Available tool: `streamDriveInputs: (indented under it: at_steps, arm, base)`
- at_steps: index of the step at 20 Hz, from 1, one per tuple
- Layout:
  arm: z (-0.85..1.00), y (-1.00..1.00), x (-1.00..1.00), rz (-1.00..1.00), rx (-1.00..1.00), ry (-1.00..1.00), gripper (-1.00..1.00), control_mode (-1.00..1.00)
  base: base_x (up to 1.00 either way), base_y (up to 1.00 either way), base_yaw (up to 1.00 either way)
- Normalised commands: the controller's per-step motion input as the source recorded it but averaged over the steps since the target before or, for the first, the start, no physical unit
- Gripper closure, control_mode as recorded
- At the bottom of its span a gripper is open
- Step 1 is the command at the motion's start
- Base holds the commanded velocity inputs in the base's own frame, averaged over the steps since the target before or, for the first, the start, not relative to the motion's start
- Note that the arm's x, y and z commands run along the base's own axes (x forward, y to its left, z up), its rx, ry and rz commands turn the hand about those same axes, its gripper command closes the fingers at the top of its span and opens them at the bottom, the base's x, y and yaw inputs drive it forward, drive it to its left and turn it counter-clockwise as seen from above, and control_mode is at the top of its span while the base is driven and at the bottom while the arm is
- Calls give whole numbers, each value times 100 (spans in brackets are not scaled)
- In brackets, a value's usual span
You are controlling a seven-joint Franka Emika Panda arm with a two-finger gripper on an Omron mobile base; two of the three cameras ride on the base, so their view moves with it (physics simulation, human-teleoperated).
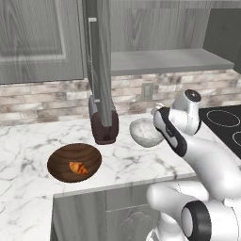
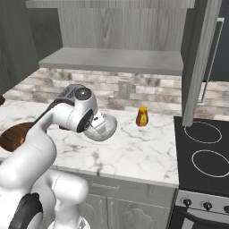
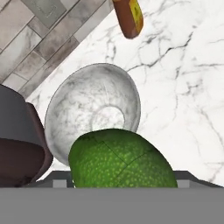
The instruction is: Pick both bowls and place them on the counter. Then place the avocado in one bowl and place the croissant in the other bowl.
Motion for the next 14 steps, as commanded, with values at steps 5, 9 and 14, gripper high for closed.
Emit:
streamDriveInputs:
  at_steps: [5,9,14]
  arm:
    - [-1,9,23,1,-5,4,100,-100]
    - [-6,13,27,3,-6,9,100,-100]
    - [-13,13,29,5,-9,12,100,-100]
  base:
    - [0,0,0]
    - [0,0,0]
    - [0,0,0]
